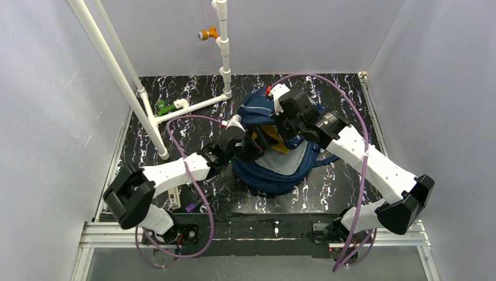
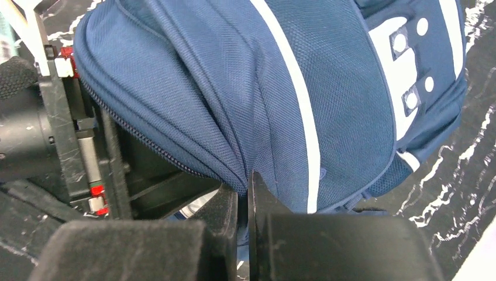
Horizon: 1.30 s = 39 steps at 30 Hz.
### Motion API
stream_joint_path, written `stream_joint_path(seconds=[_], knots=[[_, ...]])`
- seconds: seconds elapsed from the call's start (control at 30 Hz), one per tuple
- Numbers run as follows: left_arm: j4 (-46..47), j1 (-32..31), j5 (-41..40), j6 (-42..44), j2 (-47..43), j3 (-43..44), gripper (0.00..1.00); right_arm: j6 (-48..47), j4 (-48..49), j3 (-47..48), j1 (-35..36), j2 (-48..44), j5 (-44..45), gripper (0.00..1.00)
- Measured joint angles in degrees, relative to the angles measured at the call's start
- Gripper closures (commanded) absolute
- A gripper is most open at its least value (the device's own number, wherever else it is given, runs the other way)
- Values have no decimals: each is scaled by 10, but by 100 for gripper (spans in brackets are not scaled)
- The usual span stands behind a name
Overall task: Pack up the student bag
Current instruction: Place the book in the student bag.
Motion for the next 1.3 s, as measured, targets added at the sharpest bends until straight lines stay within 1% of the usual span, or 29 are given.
stream_joint_path(seconds=[0.1, 0.13, 0.17, 0.2, 0.37, 0.5, 0.63, 0.7, 0.8, 0.9, 1.07, 1.13, 1.23, 1.3], knots=[[-45, 0, 21, 32, -56, -28, 5, -5, 3, -3, 4, -6, -26, 99], [-70, 2, 29, 50, -82, -38, 5, -7, 10, -10, 7, -10, -38, 99], [-75, 3, 30, 54, -87, -39, 3, -10, 15, -16, 9, -13, -49, 99], [-119, 5, 38, 87, -125, -49, 2, -12, 25, -26, 13, -19, -63, 99], [-298, 26, 43, 194, -227, -43, 2, -11, 81, -73, 26, -42, -133, 99], [-403, 63, 72, 265, -249, -12, 2, 4, 147, -130, 28, -66, -176, 99], [-446, 99, 106, 301, -249, -1, 2, 21, 187, -169, 28, -79, -184, 99], [-454, 115, 116, 309, -259, 0, 2, 25, 177, -181, 20, -82, -172, 99], [-451, 156, 122, 321, -284, 22, 2, 31, 168, -202, 7, -87, -153, 99], [-442, 191, 137, 327, -281, 50, 8, 38, 172, -229, -1, -107, -135, 98], [-417, 243, 185, 319, -230, 66, 22, 56, 183, -267, -6, -145, -128, 97], [-401, 257, 204, 312, -216, 58, 35, 60, 183, -272, -6, -150, -128, 96], [-379, 269, 236, 310, -205, 46, 46, 63, 182, -272, -6, -150, -128, 95], [-358, 276, 267, 314, -188, 42, 56, 63, 181, -272, -6, -152, -127, 94]])
